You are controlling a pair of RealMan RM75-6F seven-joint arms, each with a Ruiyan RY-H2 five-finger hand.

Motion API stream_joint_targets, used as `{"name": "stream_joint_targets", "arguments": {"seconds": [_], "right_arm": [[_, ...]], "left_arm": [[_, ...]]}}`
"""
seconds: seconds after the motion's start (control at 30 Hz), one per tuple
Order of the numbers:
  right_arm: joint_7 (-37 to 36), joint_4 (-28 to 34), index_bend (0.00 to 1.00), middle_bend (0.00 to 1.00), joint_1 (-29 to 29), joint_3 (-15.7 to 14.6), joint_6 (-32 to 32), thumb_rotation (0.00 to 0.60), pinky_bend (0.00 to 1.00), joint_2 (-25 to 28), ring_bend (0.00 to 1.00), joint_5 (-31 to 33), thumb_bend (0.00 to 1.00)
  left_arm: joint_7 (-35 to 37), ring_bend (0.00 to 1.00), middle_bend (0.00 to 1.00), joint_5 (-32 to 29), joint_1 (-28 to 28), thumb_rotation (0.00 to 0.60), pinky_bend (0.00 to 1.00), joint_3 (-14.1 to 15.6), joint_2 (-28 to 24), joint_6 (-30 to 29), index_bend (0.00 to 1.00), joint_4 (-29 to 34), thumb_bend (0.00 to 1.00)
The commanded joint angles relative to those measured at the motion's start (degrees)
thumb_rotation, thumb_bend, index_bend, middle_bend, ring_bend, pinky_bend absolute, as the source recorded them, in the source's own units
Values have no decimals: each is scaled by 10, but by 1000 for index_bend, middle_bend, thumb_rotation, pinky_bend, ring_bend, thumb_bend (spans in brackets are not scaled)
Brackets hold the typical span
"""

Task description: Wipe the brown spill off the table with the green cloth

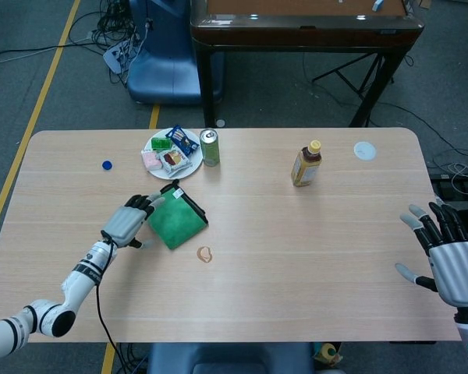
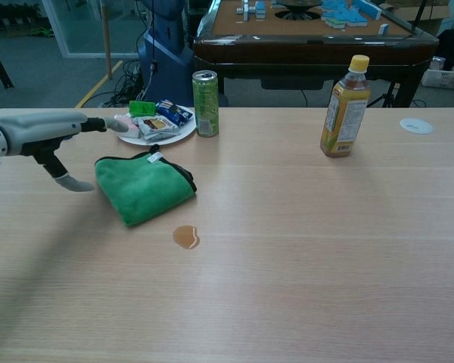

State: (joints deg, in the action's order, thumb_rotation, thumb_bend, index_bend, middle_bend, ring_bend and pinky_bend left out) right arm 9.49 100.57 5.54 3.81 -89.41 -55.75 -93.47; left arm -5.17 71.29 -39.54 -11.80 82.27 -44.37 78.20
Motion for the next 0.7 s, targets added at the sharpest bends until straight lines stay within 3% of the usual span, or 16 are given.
{"name": "stream_joint_targets", "arguments": {"seconds": [0.03, 0.3, 0.7], "right_arm": [[0, 0, 207, 168, -1, 1, 0, 600, 20, 0, 61, 2, 182], [-4, -5, 207, 168, -2, 2, 1, 600, 20, -1, 61, 6, 182], [-12, -14, 206, 168, -4, 3, 2, 600, 20, -4, 60, 13, 182]], "left_arm": [[-7, 0, 0, -27, -27, 600, 0, -7, 28, 27, 40, -33, 185], [-41, 0, 0, -91, -76, 600, 0, -10, 67, 77, 41, -85, 172], [-94, 0, 0, -172, -120, 600, 0, 4, 123, 100, 38, -151, 163]]}}
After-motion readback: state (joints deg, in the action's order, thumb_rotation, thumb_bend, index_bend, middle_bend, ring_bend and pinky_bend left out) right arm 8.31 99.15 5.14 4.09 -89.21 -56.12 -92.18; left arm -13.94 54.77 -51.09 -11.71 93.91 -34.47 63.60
